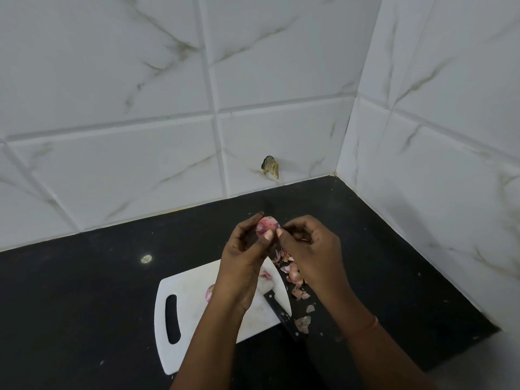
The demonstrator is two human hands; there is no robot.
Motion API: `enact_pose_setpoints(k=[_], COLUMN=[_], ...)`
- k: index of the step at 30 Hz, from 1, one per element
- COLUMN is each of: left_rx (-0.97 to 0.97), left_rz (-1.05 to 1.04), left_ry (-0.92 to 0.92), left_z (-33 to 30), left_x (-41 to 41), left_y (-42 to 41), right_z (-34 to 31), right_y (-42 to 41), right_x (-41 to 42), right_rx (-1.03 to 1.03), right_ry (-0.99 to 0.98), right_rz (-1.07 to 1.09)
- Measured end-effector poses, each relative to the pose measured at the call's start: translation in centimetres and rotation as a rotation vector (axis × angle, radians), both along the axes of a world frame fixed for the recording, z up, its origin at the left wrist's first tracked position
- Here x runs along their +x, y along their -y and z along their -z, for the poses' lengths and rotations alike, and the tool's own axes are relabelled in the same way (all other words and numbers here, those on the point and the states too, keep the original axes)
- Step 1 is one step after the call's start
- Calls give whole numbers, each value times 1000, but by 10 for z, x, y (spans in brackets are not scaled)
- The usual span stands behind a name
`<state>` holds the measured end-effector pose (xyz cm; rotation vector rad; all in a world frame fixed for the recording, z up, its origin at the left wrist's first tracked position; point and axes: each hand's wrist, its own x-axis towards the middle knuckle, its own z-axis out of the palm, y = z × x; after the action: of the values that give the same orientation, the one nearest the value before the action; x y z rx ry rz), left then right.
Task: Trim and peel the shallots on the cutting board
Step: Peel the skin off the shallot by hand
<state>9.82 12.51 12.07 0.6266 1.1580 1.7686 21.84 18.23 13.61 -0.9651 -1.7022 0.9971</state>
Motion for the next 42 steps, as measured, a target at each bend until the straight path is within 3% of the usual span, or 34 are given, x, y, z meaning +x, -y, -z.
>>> enact_pose_setpoints(k=[15,27,29,35,42], left_rx=[-5,-80,-89,-11,45], left_rz=[-6,39,30,56,72], left_ry=[-30,288,298,103,-155], left_z=[2,-4,-4,-2,-6], left_x=[-2,-3,-5,-8,-16], left_y=[2,7,7,7,6], right_z=[2,12,16,13,-15], right_y=[-5,-15,-18,-13,1], right_x=[-2,4,9,8,-8], right_rx=[42,-262,-262,-121,50], right_ry=[10,-196,-161,21,-21], right_rz=[37,151,185,60,-61])
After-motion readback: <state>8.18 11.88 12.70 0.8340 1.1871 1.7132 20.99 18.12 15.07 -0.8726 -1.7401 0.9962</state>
